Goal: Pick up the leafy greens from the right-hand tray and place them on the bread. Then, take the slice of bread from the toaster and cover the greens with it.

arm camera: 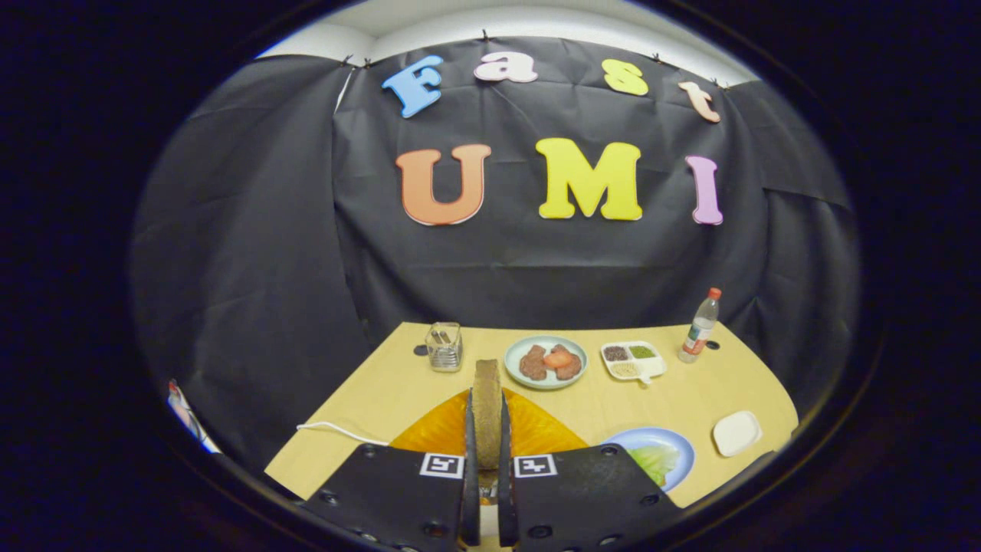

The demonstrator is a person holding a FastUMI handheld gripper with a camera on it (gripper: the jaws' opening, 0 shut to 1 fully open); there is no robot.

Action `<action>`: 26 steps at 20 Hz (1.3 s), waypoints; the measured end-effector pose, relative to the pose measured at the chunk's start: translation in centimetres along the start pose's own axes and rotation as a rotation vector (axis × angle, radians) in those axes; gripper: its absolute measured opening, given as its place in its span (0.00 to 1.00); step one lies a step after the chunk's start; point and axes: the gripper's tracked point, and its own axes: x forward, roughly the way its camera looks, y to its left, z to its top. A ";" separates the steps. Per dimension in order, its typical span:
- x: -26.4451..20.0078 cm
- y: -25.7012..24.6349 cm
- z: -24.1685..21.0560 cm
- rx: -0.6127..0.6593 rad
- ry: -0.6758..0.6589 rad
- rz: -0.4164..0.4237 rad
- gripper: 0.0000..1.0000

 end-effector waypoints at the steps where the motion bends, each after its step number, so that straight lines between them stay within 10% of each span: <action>1: -0.8 0.2 1.3 -0.003 -0.027 0.003 0.09; 10: -4.7 -3.1 4.1 -0.042 -0.106 0.017 0.09; 26: 3.5 -16.5 -11.4 0.038 0.181 -0.089 0.09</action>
